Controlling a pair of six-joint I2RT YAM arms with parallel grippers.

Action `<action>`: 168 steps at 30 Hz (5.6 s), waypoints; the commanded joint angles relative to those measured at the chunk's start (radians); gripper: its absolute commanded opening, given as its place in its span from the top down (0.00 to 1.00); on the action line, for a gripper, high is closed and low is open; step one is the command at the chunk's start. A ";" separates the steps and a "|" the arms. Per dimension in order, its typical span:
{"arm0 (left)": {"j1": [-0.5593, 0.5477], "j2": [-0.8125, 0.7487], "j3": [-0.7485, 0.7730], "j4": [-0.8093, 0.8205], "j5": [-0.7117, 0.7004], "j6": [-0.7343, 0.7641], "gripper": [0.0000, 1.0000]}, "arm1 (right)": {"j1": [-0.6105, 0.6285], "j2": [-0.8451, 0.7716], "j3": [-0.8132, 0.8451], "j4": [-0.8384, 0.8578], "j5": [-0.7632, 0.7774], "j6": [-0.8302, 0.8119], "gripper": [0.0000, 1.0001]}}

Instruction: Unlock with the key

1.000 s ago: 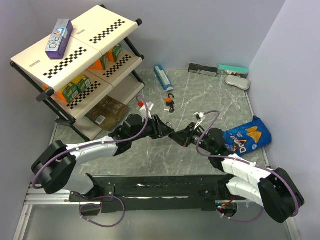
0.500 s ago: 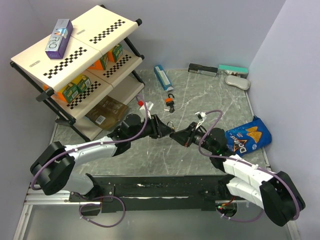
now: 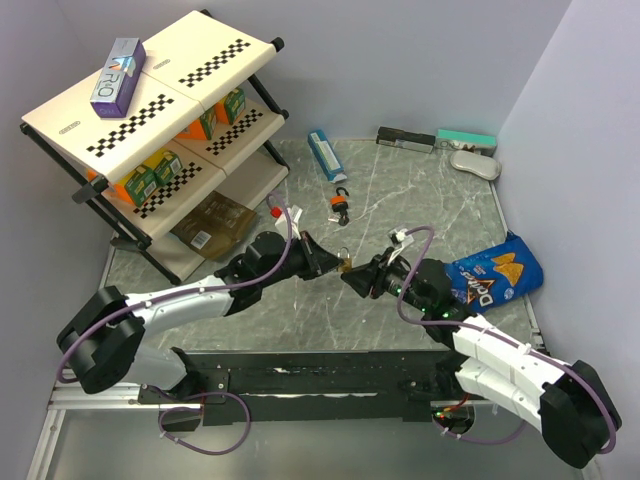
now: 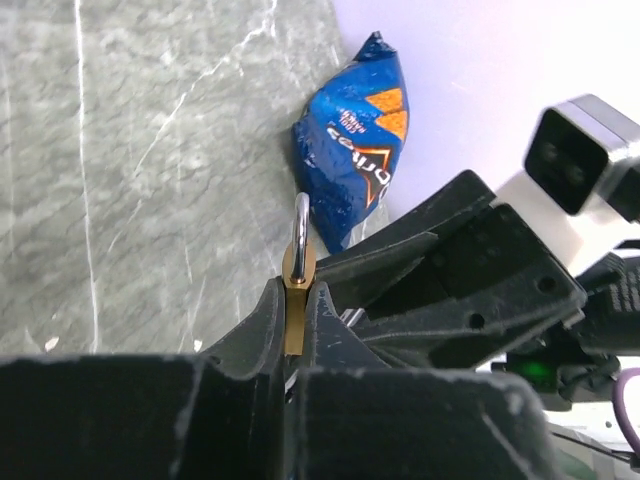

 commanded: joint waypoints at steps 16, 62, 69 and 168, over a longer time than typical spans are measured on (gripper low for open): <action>0.018 -0.010 0.015 0.058 0.002 -0.063 0.99 | 0.036 -0.035 0.025 -0.042 0.077 -0.041 0.70; 0.021 -0.036 0.029 -0.011 -0.048 -0.032 0.99 | 0.129 0.074 0.141 -0.111 0.146 -0.102 0.65; 0.021 -0.031 0.029 -0.011 -0.045 -0.032 0.99 | 0.140 0.098 0.146 -0.122 0.171 -0.114 0.60; -0.017 0.068 0.087 -0.091 -0.145 -0.048 0.99 | 0.243 0.061 0.255 -0.422 0.428 -0.215 0.53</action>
